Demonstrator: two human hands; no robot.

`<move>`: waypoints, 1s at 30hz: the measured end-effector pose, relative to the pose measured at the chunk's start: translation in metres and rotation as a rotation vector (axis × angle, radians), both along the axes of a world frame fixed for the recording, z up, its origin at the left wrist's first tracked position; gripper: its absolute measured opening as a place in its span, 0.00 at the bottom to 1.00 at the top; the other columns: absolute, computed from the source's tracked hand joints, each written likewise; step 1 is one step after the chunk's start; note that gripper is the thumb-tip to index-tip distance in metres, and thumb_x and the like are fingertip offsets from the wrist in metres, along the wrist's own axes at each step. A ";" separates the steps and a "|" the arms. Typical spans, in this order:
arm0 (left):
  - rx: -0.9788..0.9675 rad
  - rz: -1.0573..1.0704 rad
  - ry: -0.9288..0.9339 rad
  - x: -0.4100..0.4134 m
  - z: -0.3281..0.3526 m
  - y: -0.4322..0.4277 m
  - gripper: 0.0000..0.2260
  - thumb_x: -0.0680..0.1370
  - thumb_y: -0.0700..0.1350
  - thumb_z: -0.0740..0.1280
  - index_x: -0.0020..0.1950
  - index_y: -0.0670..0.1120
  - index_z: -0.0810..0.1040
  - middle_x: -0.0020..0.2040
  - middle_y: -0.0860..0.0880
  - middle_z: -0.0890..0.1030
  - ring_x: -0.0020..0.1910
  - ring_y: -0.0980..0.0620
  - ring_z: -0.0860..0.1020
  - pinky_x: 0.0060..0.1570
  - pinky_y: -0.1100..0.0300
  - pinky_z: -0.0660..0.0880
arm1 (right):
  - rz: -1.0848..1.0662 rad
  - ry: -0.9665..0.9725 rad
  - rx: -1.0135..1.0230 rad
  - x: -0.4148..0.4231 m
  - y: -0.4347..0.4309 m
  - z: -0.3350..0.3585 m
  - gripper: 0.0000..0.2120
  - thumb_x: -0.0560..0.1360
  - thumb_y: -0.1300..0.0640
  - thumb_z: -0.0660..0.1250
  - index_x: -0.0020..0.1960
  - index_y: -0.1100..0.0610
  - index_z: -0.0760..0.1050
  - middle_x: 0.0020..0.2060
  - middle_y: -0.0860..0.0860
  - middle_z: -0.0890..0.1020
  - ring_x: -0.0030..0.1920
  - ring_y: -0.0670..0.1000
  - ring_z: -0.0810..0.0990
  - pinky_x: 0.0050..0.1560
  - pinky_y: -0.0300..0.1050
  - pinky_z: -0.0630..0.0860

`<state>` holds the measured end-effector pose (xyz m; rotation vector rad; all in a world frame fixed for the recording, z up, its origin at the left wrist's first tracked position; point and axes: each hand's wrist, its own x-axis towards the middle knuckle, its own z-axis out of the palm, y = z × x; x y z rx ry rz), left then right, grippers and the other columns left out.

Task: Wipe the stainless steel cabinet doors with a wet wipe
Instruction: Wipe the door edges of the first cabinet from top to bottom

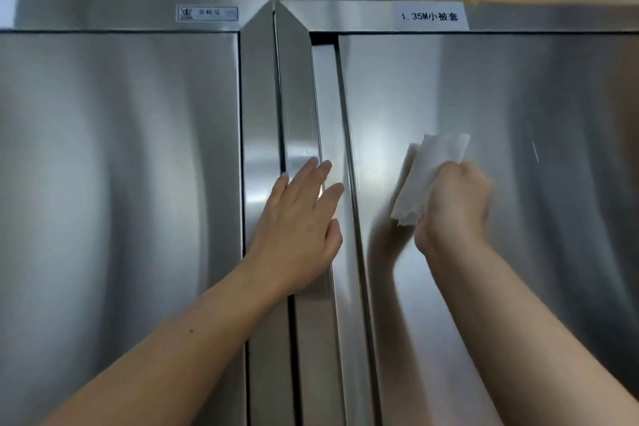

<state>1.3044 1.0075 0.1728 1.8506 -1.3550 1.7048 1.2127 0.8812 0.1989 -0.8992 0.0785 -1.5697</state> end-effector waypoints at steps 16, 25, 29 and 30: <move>-0.041 0.151 -0.121 0.022 0.036 -0.002 0.29 0.74 0.51 0.49 0.72 0.38 0.65 0.74 0.43 0.60 0.74 0.46 0.57 0.70 0.50 0.51 | -0.989 0.575 -1.312 0.050 -0.032 -0.003 0.25 0.79 0.52 0.53 0.75 0.54 0.55 0.75 0.49 0.50 0.75 0.50 0.43 0.72 0.53 0.45; -0.069 0.207 -0.193 0.025 0.037 -0.003 0.28 0.73 0.50 0.53 0.68 0.37 0.70 0.71 0.41 0.66 0.70 0.43 0.65 0.64 0.41 0.62 | -1.121 0.812 -1.395 0.041 -0.040 0.062 0.25 0.80 0.45 0.45 0.76 0.48 0.47 0.75 0.47 0.39 0.75 0.50 0.38 0.71 0.58 0.44; -0.078 0.212 -0.199 0.027 0.037 -0.004 0.28 0.73 0.51 0.53 0.68 0.39 0.70 0.71 0.42 0.67 0.69 0.44 0.66 0.62 0.39 0.65 | -1.147 0.826 -1.408 0.039 -0.038 0.102 0.25 0.81 0.47 0.48 0.76 0.49 0.50 0.76 0.48 0.39 0.75 0.50 0.39 0.70 0.59 0.47; -0.081 0.207 -0.199 0.027 0.038 -0.004 0.28 0.73 0.51 0.53 0.69 0.39 0.70 0.71 0.42 0.67 0.69 0.44 0.66 0.62 0.39 0.65 | -1.153 0.831 -1.412 0.038 -0.038 0.108 0.24 0.81 0.47 0.48 0.76 0.49 0.50 0.76 0.48 0.39 0.75 0.49 0.39 0.70 0.59 0.48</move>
